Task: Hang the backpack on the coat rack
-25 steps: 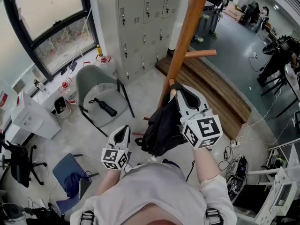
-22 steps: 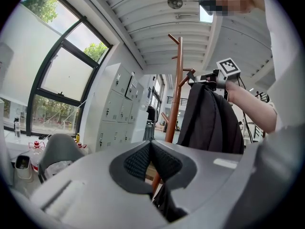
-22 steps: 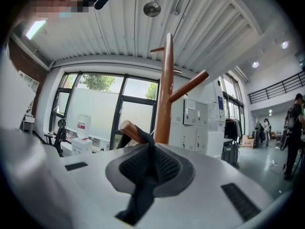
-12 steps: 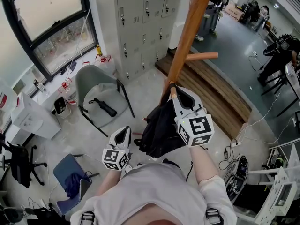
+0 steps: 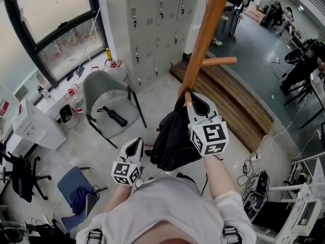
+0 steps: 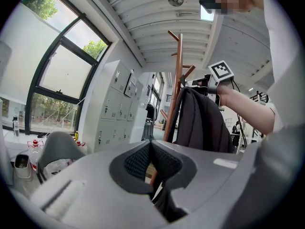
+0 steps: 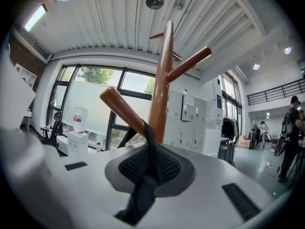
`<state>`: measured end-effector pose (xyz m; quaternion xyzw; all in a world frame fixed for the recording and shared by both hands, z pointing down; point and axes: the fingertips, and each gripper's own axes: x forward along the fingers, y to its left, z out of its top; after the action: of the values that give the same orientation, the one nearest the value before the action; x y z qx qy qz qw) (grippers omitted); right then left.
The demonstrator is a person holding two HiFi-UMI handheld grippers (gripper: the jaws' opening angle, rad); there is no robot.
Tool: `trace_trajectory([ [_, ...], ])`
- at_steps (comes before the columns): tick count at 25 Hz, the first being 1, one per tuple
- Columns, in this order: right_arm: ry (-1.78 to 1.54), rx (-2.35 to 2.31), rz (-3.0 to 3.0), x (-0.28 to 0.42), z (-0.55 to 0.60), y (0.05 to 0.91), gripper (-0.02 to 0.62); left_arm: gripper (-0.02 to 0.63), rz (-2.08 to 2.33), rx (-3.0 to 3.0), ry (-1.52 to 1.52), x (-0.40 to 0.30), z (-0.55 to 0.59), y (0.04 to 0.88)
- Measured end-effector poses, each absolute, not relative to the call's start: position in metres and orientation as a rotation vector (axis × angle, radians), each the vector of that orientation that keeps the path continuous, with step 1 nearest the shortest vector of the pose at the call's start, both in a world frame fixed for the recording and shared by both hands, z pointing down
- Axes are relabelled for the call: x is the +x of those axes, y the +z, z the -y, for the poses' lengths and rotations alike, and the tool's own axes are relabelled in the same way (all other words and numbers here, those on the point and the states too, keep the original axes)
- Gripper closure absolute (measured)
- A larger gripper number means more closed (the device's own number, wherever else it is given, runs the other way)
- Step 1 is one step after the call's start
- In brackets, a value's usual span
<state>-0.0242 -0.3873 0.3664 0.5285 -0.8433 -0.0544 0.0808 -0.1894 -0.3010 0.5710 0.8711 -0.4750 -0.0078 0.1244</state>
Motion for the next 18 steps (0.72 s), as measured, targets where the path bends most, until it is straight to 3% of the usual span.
trace_trajectory([
  [7,-0.129,1.537,2.524,-0.026,0.382,0.371,0.567,0.595,1.367,2.549,-0.024,-0.183,0.298,0.571],
  [12,-0.039,1.565,2.565,-0.017,0.375,0.371,0.389,0.595,1.368,2.556,-0.028,-0.183,0.295,0.568],
  [18,0.024,1.606,2.632,-0.006,0.353,0.363,0.357,0.595,1.374,2.564,-0.030,-0.183,0.288,0.563],
])
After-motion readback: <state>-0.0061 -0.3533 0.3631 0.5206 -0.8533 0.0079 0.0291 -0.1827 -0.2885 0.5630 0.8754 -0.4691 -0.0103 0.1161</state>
